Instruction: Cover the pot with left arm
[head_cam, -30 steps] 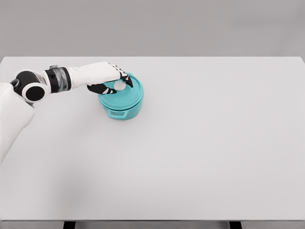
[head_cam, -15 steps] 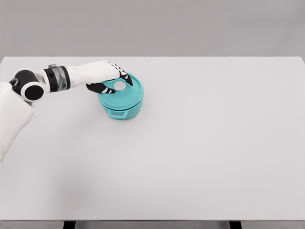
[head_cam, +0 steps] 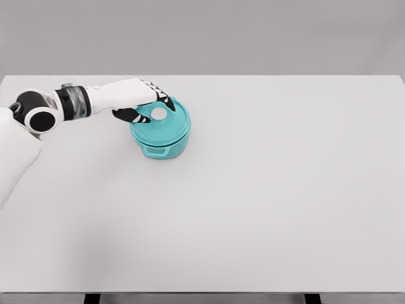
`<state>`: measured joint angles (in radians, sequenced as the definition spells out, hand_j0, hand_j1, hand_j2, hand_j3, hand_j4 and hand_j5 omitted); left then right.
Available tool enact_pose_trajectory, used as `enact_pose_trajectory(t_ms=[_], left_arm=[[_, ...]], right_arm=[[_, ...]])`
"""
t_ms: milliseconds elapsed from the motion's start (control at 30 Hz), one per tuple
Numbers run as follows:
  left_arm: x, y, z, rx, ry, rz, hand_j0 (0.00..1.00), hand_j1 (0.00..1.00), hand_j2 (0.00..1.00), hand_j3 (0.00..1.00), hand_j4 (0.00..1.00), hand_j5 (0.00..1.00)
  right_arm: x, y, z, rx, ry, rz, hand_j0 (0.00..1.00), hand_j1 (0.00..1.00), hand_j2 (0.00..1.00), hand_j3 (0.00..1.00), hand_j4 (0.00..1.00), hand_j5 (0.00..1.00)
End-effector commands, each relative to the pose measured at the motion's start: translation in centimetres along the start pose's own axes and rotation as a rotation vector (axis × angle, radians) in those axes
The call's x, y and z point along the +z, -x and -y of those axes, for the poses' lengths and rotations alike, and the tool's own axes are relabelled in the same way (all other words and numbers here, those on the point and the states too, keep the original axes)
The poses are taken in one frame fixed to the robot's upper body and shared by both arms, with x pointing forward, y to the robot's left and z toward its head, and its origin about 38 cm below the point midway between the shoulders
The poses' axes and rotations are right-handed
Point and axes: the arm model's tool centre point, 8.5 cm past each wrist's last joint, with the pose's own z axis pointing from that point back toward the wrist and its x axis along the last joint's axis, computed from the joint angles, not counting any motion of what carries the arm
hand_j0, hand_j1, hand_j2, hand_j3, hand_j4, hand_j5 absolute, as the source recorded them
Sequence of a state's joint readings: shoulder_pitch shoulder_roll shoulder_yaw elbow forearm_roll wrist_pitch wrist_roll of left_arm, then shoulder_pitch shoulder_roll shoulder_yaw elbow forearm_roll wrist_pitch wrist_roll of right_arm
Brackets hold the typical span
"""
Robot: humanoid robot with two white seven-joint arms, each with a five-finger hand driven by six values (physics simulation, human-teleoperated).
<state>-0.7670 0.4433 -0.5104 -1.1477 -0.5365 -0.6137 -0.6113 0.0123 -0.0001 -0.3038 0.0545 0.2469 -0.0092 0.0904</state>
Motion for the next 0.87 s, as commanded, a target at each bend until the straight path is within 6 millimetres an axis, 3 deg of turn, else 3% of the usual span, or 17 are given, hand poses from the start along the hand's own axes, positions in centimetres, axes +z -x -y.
enact_pose_trajectory(t_ms=[0, 67, 167, 267, 300, 367, 467, 500, 600, 833], left_arm=[[0.4, 0.3, -0.1, 0.003, -0.002, -0.008, 0.72, 0.72, 0.72, 0.72, 0.72, 0.72], [0.9, 0.5, -0.2, -0.001, -0.003, -0.015, 0.73, 0.73, 0.73, 0.73, 0.73, 0.73], [3.0, 1.2, -1.4, -0.041, -0.012, -0.042, 0.81, 0.81, 0.81, 0.81, 0.81, 0.81], [8.5, 2.7, -3.8, -0.094, -0.056, -0.113, 1.00, 1.00, 1.00, 1.00, 1.00, 1.00], [10.7, 3.0, -4.4, -0.108, -0.056, -0.129, 1.00, 1.00, 1.00, 1.00, 1.00, 1.00], [14.1, 3.1, -3.1, -0.087, -0.027, -0.141, 1.00, 1.00, 1.00, 1.00, 1.00, 1.00], [16.6, 4.3, -1.4, -0.031, -0.016, -0.183, 1.00, 1.00, 1.00, 1.00, 1.00, 1.00], [18.3, 4.9, -0.1, 0.001, -0.018, -0.220, 1.00, 1.00, 1.00, 1.00, 1.00, 1.00], [19.4, 5.2, 1.5, 0.026, -0.011, -0.251, 1.00, 1.00, 1.00, 1.00, 1.00, 1.00], [19.2, 5.1, 1.7, 0.029, -0.009, -0.247, 1.00, 1.00, 1.00, 1.00, 1.00, 1.00]], right_arm=[[0.0, 0.0, 0.0, 0.000, 0.000, -0.001, 1.00, 1.00, 1.00, 1.00, 1.00, 1.00], [0.0, 0.0, 0.0, 0.000, 0.000, 0.001, 1.00, 1.00, 1.00, 1.00, 1.00, 1.00], [0.0, 0.0, 0.0, 0.000, 0.000, -0.001, 1.00, 1.00, 1.00, 1.00, 1.00, 1.00], [0.0, 0.0, 0.0, 0.000, 0.000, 0.001, 1.00, 1.00, 1.00, 1.00, 1.00, 1.00], [0.0, 0.0, 0.0, 0.000, 0.000, -0.001, 1.00, 1.00, 1.00, 1.00, 1.00, 1.00], [0.0, 0.0, 0.0, 0.000, 0.000, -0.001, 1.00, 1.00, 1.00, 1.00, 1.00, 1.00], [0.0, 0.0, 0.0, 0.000, 0.000, -0.001, 1.00, 1.00, 1.00, 1.00, 1.00, 1.00], [0.0, 0.0, 0.0, 0.000, 0.000, 0.001, 1.00, 1.00, 1.00, 1.00, 1.00, 1.00], [0.0, 0.0, 0.0, 0.000, 0.000, -0.001, 1.00, 1.00, 1.00, 1.00, 1.00, 1.00], [0.0, 0.0, 0.0, 0.000, 0.000, 0.001, 1.00, 1.00, 1.00, 1.00, 1.00, 1.00]])
